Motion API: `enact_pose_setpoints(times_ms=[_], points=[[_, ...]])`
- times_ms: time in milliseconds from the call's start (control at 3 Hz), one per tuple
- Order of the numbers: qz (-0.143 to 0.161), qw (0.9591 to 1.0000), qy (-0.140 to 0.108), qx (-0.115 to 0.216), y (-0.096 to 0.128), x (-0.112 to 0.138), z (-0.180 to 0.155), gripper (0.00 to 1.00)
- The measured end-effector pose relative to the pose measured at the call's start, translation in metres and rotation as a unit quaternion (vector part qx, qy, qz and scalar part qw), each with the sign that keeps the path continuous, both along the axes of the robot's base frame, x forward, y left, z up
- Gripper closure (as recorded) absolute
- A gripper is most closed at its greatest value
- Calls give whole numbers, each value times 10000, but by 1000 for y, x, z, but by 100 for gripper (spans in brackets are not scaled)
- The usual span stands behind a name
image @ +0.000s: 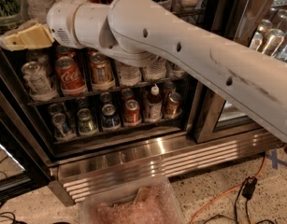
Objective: Pick water bottle from top shelf of fridge
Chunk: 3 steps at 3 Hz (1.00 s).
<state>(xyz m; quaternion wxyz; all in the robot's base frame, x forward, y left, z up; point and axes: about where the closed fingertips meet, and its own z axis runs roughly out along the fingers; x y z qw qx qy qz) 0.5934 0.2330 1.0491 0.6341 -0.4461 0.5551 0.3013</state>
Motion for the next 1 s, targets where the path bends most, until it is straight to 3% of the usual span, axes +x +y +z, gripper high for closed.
enact_pose_setpoints(times_ms=[667,1000], points=[[1,9999,-72,141,4,2,3,0],[-155,9994,-139,283,6,11,6,0]])
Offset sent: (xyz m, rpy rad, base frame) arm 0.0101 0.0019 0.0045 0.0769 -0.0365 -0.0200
